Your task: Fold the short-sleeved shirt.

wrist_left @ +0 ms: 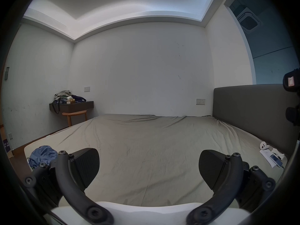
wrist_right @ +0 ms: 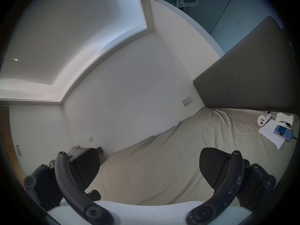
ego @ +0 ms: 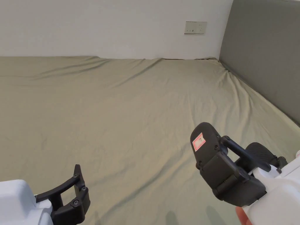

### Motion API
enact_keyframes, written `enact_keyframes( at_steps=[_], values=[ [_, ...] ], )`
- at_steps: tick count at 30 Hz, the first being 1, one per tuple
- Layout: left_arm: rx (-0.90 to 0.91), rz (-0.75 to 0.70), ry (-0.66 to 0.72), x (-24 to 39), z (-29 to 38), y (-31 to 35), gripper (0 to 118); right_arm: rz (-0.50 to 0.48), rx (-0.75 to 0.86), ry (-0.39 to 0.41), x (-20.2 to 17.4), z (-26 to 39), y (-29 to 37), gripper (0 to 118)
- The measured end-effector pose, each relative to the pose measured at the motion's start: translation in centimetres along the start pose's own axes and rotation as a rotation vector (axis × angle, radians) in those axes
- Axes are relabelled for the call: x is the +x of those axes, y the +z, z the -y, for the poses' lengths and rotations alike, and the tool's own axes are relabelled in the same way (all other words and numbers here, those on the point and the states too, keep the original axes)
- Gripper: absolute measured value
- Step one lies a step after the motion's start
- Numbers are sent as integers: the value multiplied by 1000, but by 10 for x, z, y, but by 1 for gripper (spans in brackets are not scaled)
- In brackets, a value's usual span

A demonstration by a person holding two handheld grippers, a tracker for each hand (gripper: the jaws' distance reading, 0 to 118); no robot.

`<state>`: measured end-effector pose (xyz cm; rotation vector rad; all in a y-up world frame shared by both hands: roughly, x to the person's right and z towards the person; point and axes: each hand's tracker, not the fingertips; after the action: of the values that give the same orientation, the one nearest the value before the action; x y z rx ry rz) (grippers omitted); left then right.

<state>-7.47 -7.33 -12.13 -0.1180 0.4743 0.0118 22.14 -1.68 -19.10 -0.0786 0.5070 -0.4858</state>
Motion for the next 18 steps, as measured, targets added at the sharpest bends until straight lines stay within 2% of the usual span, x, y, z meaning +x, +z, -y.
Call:
enact_keyframes(
  at_steps=[3, 8, 18],
  values=[
    [-1, 0, 1, 0, 0, 0, 118, -3, 18, 22, -2, 1, 2, 118],
    [-4, 2, 6, -1, 0, 0, 118, 55, 23, 89, -3, 6, 0, 118],
    [-10, 0, 6, -2, 2, 0, 118, 53, 4, 58, 5, 10, -4, 118]
  ],
)
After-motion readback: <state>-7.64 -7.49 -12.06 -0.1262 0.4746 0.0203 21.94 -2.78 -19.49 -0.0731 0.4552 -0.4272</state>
